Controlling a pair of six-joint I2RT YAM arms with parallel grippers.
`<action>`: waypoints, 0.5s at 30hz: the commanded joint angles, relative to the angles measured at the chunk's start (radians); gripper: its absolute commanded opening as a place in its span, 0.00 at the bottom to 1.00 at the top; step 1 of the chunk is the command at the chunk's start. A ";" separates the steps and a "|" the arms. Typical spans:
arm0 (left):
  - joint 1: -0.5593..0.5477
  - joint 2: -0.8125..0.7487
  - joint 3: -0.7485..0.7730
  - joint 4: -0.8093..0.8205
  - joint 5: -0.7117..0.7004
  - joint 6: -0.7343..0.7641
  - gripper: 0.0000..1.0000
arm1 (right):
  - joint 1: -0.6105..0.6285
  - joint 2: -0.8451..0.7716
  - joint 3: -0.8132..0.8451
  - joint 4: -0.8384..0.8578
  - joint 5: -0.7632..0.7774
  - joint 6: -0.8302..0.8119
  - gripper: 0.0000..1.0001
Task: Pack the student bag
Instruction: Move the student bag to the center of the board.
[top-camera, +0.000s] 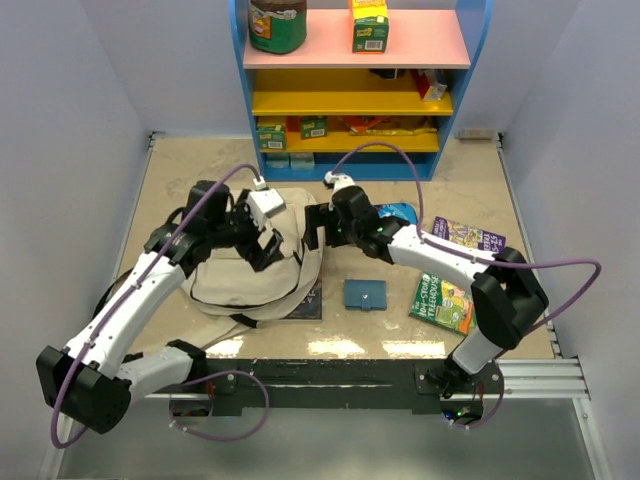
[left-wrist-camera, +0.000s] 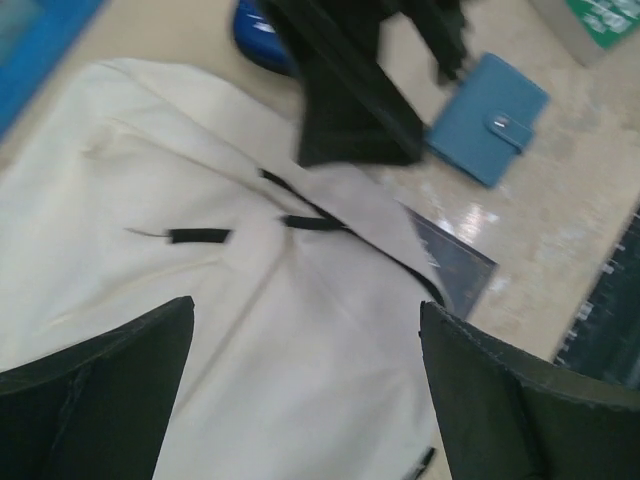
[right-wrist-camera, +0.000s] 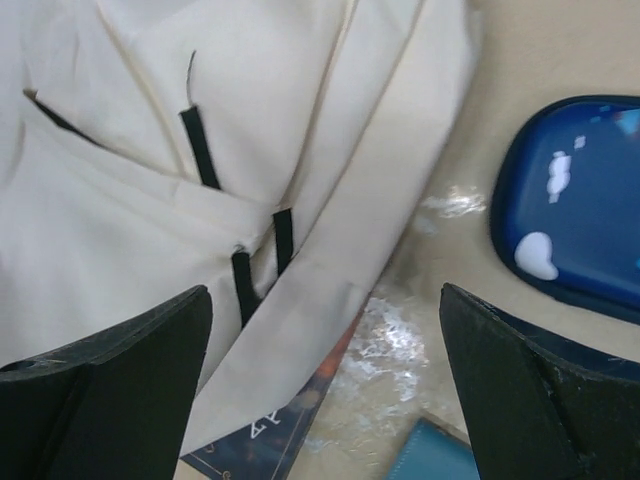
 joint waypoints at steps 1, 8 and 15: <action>0.148 0.099 0.053 0.177 -0.128 0.046 0.97 | 0.080 0.015 -0.003 0.060 0.040 0.048 0.97; 0.187 0.311 0.040 0.298 -0.127 -0.032 0.91 | 0.163 -0.037 -0.118 0.150 0.126 0.166 0.94; 0.187 0.402 0.043 0.370 -0.102 -0.167 0.86 | 0.215 -0.055 -0.167 0.232 0.175 0.181 0.92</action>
